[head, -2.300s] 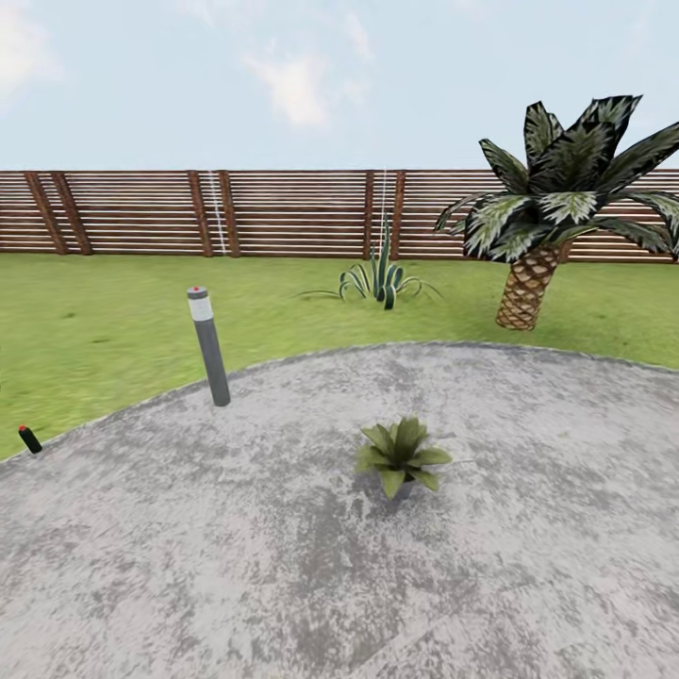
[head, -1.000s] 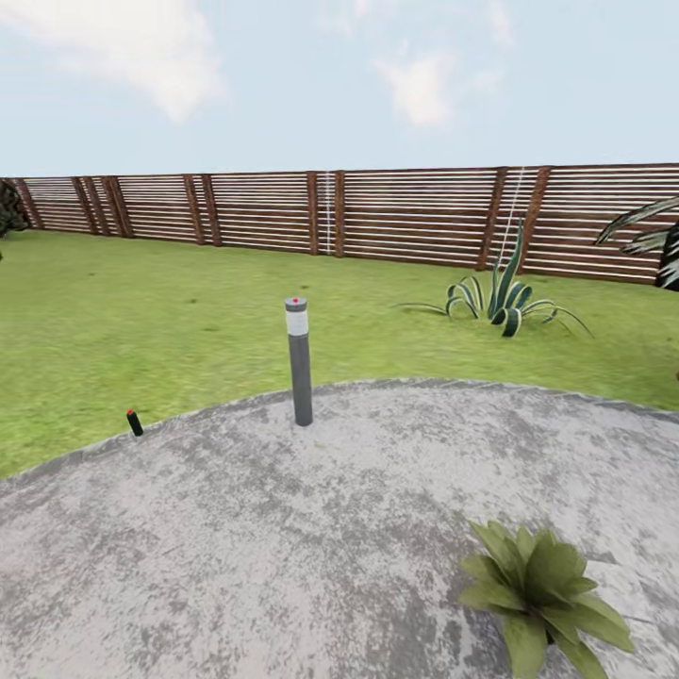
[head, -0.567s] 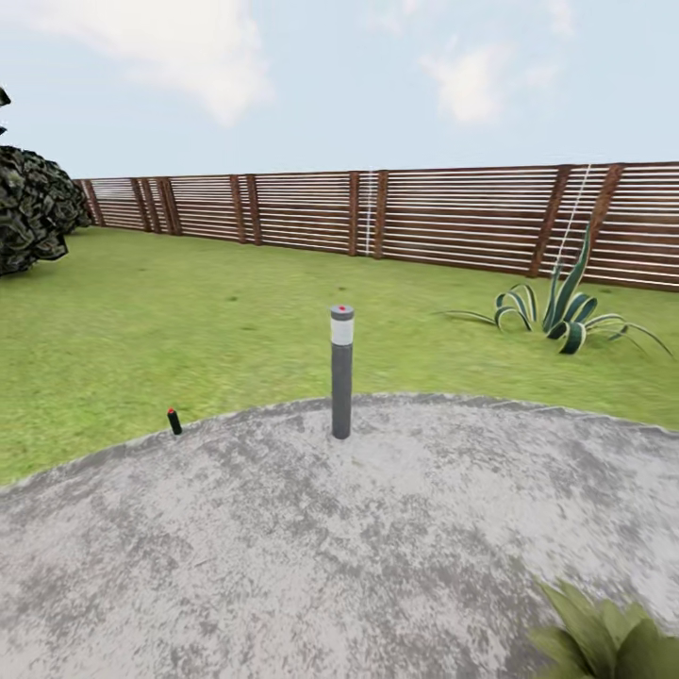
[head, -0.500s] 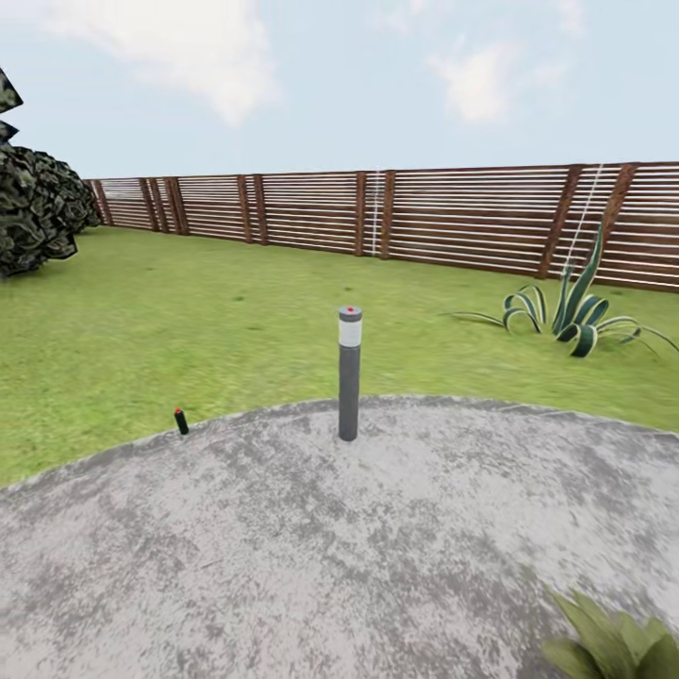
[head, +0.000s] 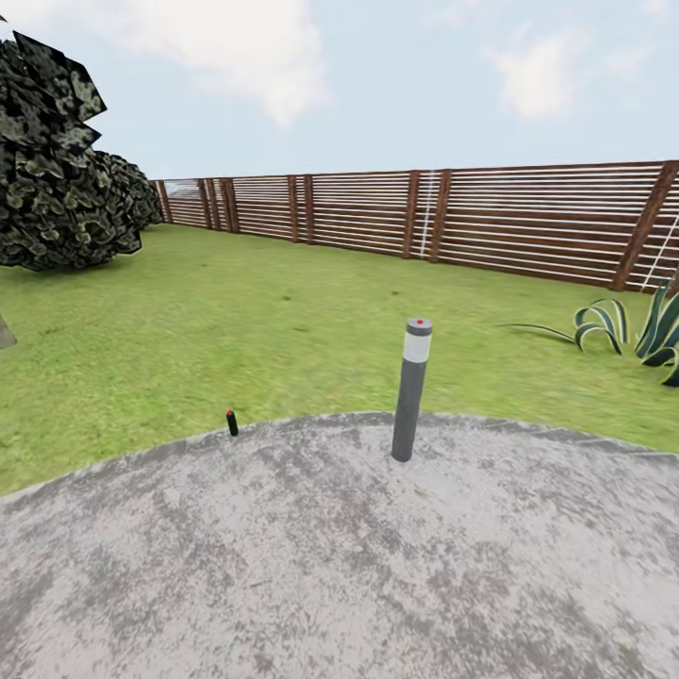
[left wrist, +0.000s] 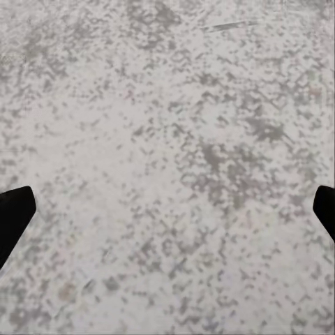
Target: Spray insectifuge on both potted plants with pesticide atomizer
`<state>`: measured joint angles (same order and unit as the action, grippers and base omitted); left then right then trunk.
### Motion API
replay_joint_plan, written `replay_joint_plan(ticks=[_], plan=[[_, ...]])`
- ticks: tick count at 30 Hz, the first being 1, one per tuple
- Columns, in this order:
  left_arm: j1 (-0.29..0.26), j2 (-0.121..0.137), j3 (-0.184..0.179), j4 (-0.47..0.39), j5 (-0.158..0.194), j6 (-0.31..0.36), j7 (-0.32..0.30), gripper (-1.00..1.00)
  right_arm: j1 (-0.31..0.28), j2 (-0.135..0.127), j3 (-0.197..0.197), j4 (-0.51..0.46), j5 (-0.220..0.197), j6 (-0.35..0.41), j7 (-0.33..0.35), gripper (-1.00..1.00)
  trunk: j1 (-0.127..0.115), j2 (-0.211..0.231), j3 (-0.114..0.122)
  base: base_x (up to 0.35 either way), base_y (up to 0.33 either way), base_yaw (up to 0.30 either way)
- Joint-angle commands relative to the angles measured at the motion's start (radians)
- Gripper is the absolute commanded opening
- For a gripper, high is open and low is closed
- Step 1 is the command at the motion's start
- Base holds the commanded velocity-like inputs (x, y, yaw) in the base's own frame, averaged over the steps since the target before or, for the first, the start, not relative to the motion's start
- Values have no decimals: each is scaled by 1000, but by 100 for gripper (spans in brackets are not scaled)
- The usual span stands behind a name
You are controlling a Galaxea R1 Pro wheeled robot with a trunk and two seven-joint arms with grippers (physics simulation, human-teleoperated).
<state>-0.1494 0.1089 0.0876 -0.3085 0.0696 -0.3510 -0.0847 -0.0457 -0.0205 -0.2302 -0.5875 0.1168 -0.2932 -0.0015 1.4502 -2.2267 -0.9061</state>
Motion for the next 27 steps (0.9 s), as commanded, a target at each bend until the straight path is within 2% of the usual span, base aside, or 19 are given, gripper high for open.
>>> replay_joint_plan(ticks=[1,6,8,10,15,27], plan=[[-1,0,4,2,7,-2,-9,100,0,1,-4,0,10,-3,0,100,0,0,-1,296,187,172],[-1,0,4,2,7,-2,-6,100,0,0,-5,0,13,-3,4,100,0,0,-1,316,104,61],[-1,0,4,2,7,-2,-4,100,0,0,-6,0,24,-3,3,100,0,0,-1,335,10,4],[-1,0,4,2,7,-2,-3,100,0,1,-6,0,57,-3,1,100,0,0,-1,337,3,1],[-1,0,4,2,7,-2,-2,100,0,1,-6,1,89,-4,-1,100,0,0,-1,337,1,0],[-1,0,4,2,7,-2,-3,100,0,-1,-8,0,92,-4,-3,100,0,0,-1,323,-68,1]])
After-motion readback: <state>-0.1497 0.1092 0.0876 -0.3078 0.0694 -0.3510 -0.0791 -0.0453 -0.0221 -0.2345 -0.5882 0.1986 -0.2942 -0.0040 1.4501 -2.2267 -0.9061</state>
